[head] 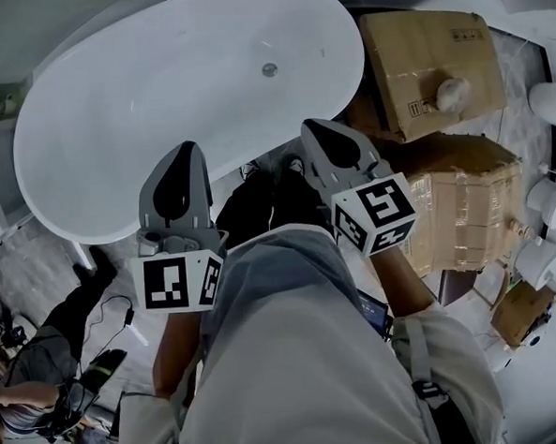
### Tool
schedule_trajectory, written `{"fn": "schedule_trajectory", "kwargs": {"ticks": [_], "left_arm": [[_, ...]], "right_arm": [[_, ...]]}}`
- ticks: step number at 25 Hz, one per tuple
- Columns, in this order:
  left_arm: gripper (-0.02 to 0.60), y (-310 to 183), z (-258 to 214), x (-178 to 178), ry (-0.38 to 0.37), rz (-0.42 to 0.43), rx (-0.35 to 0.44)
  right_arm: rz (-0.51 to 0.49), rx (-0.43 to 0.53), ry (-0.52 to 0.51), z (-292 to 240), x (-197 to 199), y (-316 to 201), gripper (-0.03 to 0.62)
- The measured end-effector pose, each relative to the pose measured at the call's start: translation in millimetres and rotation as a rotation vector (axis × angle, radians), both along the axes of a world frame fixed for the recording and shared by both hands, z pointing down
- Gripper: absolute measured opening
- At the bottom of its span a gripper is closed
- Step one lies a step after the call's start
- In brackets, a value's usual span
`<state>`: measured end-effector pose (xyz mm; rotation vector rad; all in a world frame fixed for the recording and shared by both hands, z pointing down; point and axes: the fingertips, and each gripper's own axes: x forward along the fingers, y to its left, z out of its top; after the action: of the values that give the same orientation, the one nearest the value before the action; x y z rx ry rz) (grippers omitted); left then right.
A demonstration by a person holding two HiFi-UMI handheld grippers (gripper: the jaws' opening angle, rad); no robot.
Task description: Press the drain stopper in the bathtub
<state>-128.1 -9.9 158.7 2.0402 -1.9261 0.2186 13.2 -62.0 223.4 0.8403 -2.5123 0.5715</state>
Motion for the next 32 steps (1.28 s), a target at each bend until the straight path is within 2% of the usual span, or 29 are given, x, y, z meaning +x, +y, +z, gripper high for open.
{"fn": "schedule_trajectory", "kwargs": {"ticks": [10, 20, 32], "left_arm": [[0.0, -31.1, 20.0, -3.6, -0.014, -0.033, -0.02], [0.0, -67.1, 40.1, 7.7, -0.006, -0.103, -0.056], [0.0, -92.1, 70.5, 20.6, 0.002, -0.148, -0.088]], "right_arm": [[-0.01, -0.001, 0.0, 23.1, -0.3, -46.4, -0.003], [-0.115, 0.008, 0.015, 44.2, 1.7, -98.5, -0.003], [-0.178, -0.017, 0.053, 88.7, 11.8, -125.2, -0.003]]}}
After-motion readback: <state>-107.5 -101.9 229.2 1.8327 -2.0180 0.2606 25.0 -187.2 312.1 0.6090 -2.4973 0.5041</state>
